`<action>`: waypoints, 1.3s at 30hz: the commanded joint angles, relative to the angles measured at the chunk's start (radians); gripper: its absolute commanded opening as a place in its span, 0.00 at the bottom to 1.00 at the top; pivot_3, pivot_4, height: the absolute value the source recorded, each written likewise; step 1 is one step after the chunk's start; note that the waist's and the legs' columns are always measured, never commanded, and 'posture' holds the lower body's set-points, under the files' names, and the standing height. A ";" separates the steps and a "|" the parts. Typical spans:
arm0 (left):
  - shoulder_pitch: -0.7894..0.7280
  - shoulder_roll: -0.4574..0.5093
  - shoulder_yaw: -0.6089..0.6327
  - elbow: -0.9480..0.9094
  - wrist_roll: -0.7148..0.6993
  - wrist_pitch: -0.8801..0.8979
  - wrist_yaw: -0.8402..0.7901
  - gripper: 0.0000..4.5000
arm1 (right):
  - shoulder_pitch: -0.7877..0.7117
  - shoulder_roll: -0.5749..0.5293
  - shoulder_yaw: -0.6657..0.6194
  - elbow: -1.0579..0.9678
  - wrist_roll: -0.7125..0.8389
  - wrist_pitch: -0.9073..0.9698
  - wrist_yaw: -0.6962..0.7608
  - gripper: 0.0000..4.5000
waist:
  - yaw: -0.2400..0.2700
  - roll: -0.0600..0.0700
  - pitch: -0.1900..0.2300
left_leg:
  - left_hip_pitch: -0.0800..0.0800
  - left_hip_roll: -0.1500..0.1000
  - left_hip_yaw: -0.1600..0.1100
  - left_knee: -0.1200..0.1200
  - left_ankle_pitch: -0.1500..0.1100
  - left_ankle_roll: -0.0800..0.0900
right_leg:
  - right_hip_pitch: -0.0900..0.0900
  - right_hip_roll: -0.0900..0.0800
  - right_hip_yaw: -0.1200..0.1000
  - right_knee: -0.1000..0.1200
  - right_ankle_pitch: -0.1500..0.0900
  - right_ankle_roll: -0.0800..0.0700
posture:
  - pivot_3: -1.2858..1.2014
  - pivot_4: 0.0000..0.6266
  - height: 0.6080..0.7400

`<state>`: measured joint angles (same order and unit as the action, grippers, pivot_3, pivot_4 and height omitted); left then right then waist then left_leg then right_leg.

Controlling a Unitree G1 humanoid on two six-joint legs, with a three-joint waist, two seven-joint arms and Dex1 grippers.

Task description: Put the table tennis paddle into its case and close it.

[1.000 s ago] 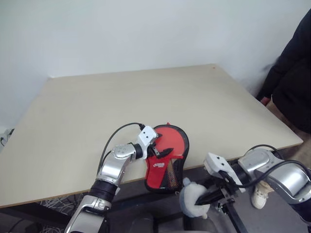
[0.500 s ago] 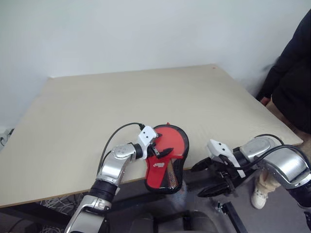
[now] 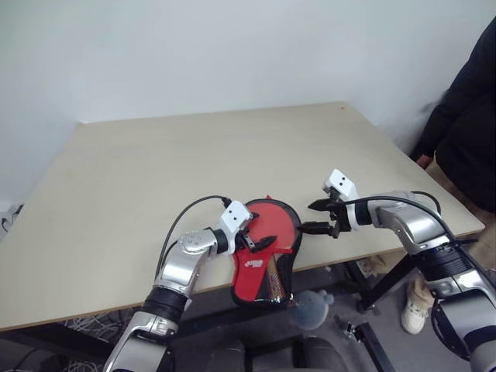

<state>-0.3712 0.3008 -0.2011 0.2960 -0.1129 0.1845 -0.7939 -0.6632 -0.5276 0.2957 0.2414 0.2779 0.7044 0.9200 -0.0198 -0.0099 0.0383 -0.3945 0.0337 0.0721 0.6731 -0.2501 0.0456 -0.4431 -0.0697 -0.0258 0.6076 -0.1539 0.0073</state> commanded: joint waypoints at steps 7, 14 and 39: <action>0.027 0.042 0.040 -0.078 -0.048 0.052 -0.042 1.00 | -0.032 0.081 -0.044 0.090 -0.056 -0.024 -0.094 0.99 | -0.006 0.000 0.000 | 0.000 0.001 0.000 0.000 0.000 0.000 | -0.001 0.000 0.001 0.000 0.000 0.000 | 0.52 0.00 1.00; 0.034 0.147 0.130 -0.169 -0.109 0.092 -0.087 1.00 | -0.018 0.126 -0.047 0.108 -0.061 -0.012 -0.113 0.99 | -0.008 0.000 0.001 | -0.001 0.001 0.000 -0.001 0.001 0.002 | -0.002 0.001 0.002 0.000 0.000 0.000 | 0.52 0.00 1.00; 0.131 0.223 0.255 -0.298 -0.175 0.171 -0.014 1.00 | 0.021 0.224 -0.054 0.062 -0.057 0.110 -0.137 0.35 | -0.006 0.000 0.001 | 0.000 0.001 0.001 -0.003 -0.001 -0.001 | -0.003 0.001 0.002 0.000 0.000 0.000 | 0.52 0.00 1.00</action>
<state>-0.2324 0.5140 0.0341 0.0349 -0.2749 0.3615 -0.8158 -0.6470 -0.3164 0.2344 0.3399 0.2078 0.8077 0.7702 -0.0262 -0.0097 0.0390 -0.3949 0.0348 0.0734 0.6701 -0.2512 0.0446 -0.4457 -0.0685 -0.0240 0.6072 -0.1536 0.0069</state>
